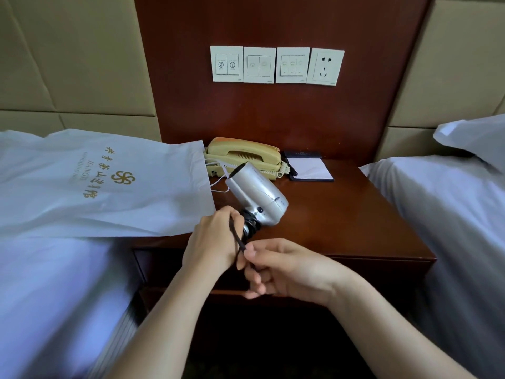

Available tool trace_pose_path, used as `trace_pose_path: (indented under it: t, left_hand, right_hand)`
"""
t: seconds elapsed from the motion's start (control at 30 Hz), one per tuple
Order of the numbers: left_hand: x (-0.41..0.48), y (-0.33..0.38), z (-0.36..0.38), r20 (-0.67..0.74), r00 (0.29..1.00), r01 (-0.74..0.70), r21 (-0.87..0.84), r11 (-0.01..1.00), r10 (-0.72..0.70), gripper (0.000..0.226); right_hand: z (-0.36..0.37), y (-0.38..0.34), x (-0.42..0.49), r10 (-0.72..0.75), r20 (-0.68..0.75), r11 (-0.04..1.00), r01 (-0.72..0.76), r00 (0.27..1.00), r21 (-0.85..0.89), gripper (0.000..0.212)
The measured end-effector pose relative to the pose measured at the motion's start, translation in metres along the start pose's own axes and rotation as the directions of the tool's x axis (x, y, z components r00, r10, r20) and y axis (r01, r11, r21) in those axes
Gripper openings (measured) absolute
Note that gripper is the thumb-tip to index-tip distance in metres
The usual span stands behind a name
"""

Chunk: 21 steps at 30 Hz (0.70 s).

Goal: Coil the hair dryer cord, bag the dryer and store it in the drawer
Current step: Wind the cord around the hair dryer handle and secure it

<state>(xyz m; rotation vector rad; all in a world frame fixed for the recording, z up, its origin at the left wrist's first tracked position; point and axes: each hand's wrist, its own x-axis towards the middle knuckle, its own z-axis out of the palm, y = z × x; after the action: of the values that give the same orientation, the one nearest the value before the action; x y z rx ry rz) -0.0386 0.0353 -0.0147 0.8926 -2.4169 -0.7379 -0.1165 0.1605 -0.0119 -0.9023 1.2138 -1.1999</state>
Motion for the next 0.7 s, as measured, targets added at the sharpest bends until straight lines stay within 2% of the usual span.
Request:
trace_pose_path:
  t: [0.1, 0.2, 0.27, 0.37, 0.47, 0.57, 0.63, 0.7]
  left_hand:
    - [0.001, -0.003, -0.004, -0.031, 0.999, 0.041, -0.017, 0.999, -0.042, 0.016]
    - [0.002, -0.007, -0.006, -0.010, 0.999, 0.037, 0.013, 0.999, -0.037, 0.015]
    - [0.002, -0.008, -0.007, 0.026, 0.999, 0.019, 0.018, 1.000, -0.019, 0.013]
    - [0.001, -0.007, -0.008, 0.076, 0.997, -0.017, -0.004, 1.000, 0.018, 0.020]
    - [0.000, -0.003, -0.010, 0.163, 0.983, -0.068, -0.077, 0.995, 0.080, 0.026]
    - [-0.002, 0.004, -0.011, 0.294, 0.950, -0.067, -0.133, 0.989, 0.104, 0.032]
    - [-0.003, 0.007, -0.010, 0.371, 0.922, -0.052, -0.164, 0.985, 0.111, 0.037]
    - [-0.004, 0.012, -0.010, 0.444, 0.885, -0.053, -0.207, 0.977, 0.142, 0.039]
  right_hand:
    - [-0.004, -0.008, -0.001, -0.028, -0.098, 0.993, 0.017, 0.995, -0.116, 0.032]
    - [-0.013, -0.021, -0.008, -0.137, -0.270, 0.925, 0.026, 0.953, -0.379, 0.038]
    - [-0.017, -0.025, -0.011, -0.307, -0.344, 0.789, 0.035, 0.888, -0.613, 0.042]
    - [-0.018, -0.030, -0.016, -0.558, -0.308, 0.514, 0.029, 0.770, -0.857, 0.044]
    - [-0.022, -0.036, -0.021, -0.709, -0.280, 0.332, -0.043, 0.647, -0.942, 0.042]
    - [-0.031, -0.044, -0.023, -0.801, -0.236, 0.180, -0.154, 0.551, -0.971, 0.053]
    - [-0.039, -0.049, -0.025, -0.817, -0.254, 0.172, -0.201, 0.517, -0.964, 0.059]
    - [-0.046, -0.054, -0.028, -0.796, -0.300, 0.213, -0.220, 0.526, -0.952, 0.060]
